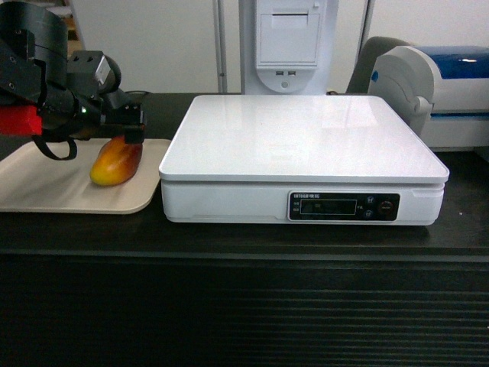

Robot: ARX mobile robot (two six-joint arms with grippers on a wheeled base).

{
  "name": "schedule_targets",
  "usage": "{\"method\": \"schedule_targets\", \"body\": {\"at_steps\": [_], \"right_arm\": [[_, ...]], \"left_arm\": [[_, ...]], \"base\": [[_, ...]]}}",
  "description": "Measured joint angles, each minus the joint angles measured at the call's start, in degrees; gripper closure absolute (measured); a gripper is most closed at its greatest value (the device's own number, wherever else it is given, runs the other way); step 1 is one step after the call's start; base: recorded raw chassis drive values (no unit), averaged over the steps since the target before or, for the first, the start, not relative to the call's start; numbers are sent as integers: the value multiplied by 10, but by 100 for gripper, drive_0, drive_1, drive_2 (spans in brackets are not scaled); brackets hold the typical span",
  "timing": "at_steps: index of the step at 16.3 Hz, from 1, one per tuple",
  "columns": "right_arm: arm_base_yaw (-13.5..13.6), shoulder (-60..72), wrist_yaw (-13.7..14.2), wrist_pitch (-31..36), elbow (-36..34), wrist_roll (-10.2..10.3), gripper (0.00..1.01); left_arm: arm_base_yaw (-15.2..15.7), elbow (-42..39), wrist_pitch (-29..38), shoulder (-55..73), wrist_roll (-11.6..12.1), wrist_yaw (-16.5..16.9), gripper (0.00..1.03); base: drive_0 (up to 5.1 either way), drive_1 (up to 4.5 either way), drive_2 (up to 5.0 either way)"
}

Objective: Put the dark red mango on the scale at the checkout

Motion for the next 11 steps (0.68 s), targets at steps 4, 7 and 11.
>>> {"method": "schedule_targets", "body": {"at_steps": [4,7,11], "right_arm": [[0,0,0,0,0,0,3],[0,0,0,0,0,0,3],[0,0,0,0,0,0,3]], "left_arm": [[7,14,-10,21,0,0,5],[13,37,-19,47,-1,2,5],[16,60,-54,74,-16,21,5]], "base": [[0,0,0],[0,0,0],[0,0,0]]}}
